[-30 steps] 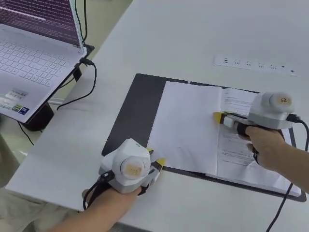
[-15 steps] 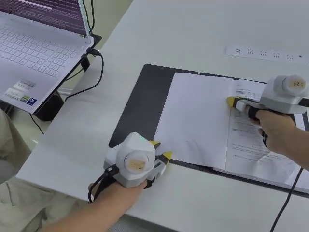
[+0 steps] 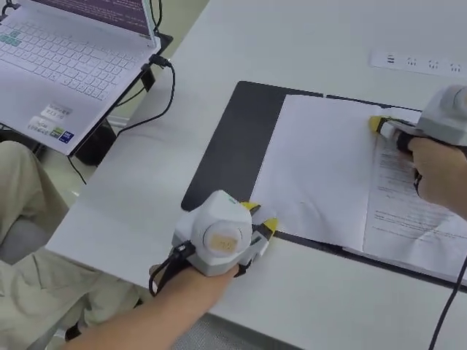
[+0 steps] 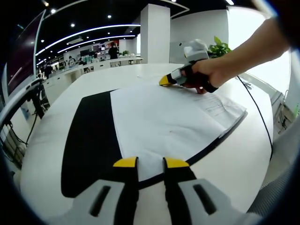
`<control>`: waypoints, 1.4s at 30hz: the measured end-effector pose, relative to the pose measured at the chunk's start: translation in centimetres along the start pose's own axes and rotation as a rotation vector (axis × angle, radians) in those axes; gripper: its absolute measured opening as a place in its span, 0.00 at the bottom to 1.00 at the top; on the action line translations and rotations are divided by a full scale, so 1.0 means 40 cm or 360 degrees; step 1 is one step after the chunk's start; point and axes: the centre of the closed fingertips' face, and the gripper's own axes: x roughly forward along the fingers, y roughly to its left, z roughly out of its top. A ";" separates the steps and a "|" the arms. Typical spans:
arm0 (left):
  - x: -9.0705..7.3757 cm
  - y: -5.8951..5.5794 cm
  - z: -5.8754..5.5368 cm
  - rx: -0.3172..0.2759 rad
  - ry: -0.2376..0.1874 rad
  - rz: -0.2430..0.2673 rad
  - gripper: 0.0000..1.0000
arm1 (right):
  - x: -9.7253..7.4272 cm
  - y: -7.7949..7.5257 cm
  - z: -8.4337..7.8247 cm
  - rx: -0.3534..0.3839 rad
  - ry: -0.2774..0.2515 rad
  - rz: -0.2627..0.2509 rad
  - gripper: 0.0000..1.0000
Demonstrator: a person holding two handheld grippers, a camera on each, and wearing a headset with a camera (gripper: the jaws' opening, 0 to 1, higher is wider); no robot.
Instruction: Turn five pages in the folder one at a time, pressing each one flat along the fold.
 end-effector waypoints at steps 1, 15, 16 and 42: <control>0.000 0.000 0.000 0.0007 -0.0001 -0.0001 0.19 | 0.004 -0.002 0.003 -0.0009 -0.0009 -0.0008 0.00; 0.000 0.001 0.001 -0.0010 0.0000 0.0003 0.19 | 0.099 -0.101 0.049 0.0021 -0.0043 -0.0087 0.00; 0.000 0.001 0.001 -0.0014 -0.0002 0.0004 0.19 | 0.102 -0.106 0.049 0.0030 -0.0045 -0.0086 0.00; 0.000 0.002 0.001 0.0003 -0.0026 -0.0005 0.19 | 0.042 -0.061 -0.027 0.0046 0.0004 0.0012 0.00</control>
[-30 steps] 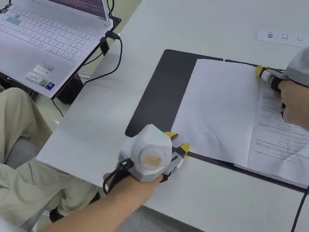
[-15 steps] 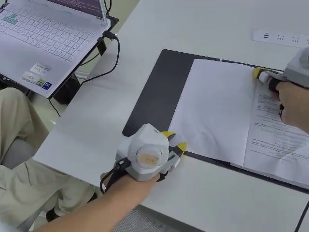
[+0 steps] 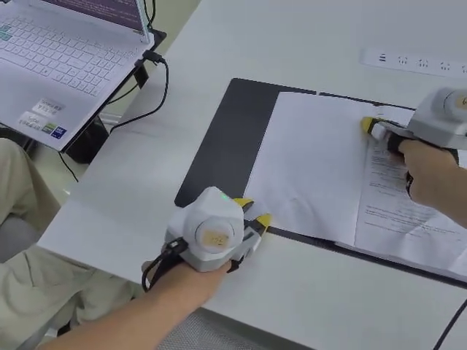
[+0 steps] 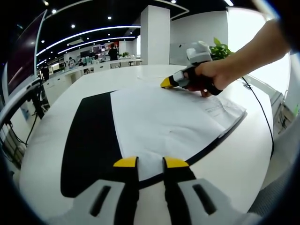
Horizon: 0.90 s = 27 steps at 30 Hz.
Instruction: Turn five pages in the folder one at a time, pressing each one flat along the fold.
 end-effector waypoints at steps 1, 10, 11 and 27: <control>0.000 0.000 0.000 0.0004 -0.0003 -0.0001 0.19 | -0.026 0.026 -0.007 -0.0003 -0.0003 0.0000 0.00; -0.002 -0.001 0.001 0.0018 -0.0001 -0.0002 0.19 | -0.112 0.105 -0.040 -0.0011 0.0013 0.0017 0.00; -0.003 -0.001 0.001 0.0017 -0.0001 -0.0002 0.19 | -0.117 0.109 -0.043 -0.0007 0.0016 0.0019 0.00; -0.001 -0.001 -0.002 0.0023 -0.0007 0.0008 0.18 | -0.181 0.151 -0.095 -0.0011 0.0018 0.0096 0.00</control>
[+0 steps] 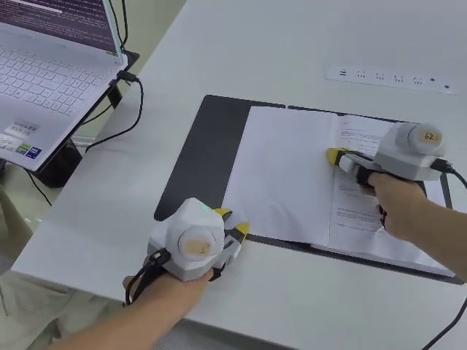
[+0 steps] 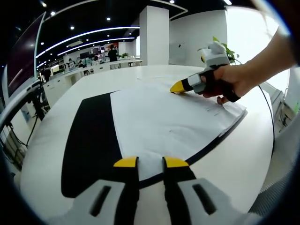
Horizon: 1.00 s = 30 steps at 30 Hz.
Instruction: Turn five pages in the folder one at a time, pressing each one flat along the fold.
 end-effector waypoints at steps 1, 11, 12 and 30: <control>0.001 0.000 0.000 0.0000 0.0001 0.0001 0.18 | -0.002 0.002 -0.003 0.0005 -0.0003 0.0001 0.00; 0.000 0.000 0.000 -0.0007 0.0003 -0.0002 0.19 | -0.031 0.016 -0.033 0.0029 -0.0029 0.0006 0.00; 0.000 0.000 0.000 -0.0007 0.0003 -0.0002 0.18 | -0.034 0.017 -0.036 0.0036 -0.0027 0.0008 0.00; -0.002 -0.001 0.002 -0.0016 0.0001 0.0001 0.18 | -0.124 0.084 -0.139 0.0062 0.0017 0.0048 0.00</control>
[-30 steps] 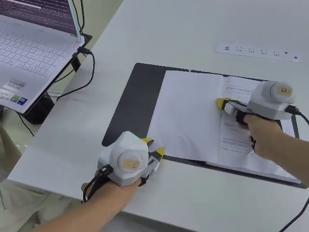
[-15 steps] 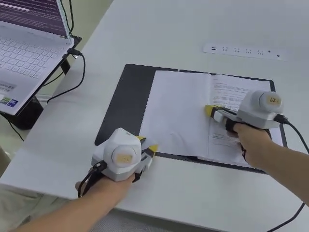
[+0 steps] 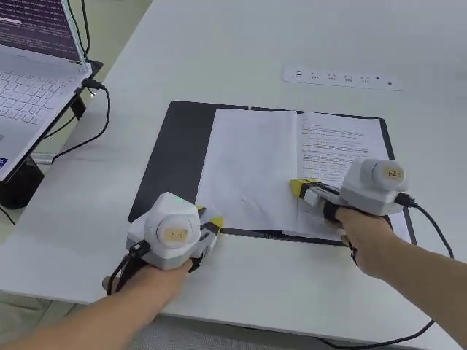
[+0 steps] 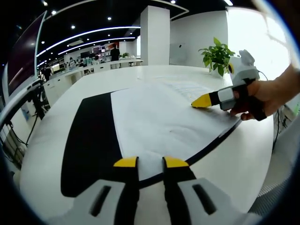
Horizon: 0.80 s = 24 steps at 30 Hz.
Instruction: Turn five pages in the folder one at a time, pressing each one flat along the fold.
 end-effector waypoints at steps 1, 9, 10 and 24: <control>-0.001 -0.001 0.000 -0.0004 -0.0001 0.0000 0.18 | -0.004 0.003 -0.005 -0.0005 0.0004 0.0002 0.00; -0.003 -0.003 0.002 -0.0002 -0.0007 0.0000 0.18 | -0.028 0.012 -0.042 -0.0020 0.0025 0.0019 0.00; -0.003 -0.003 0.002 -0.0003 -0.0007 0.0000 0.18 | -0.035 0.018 -0.049 -0.0005 0.0022 0.0024 0.00; -0.005 -0.002 0.003 -0.0018 -0.0004 0.0001 0.18 | -0.102 0.061 -0.124 0.0085 0.0046 0.0047 0.00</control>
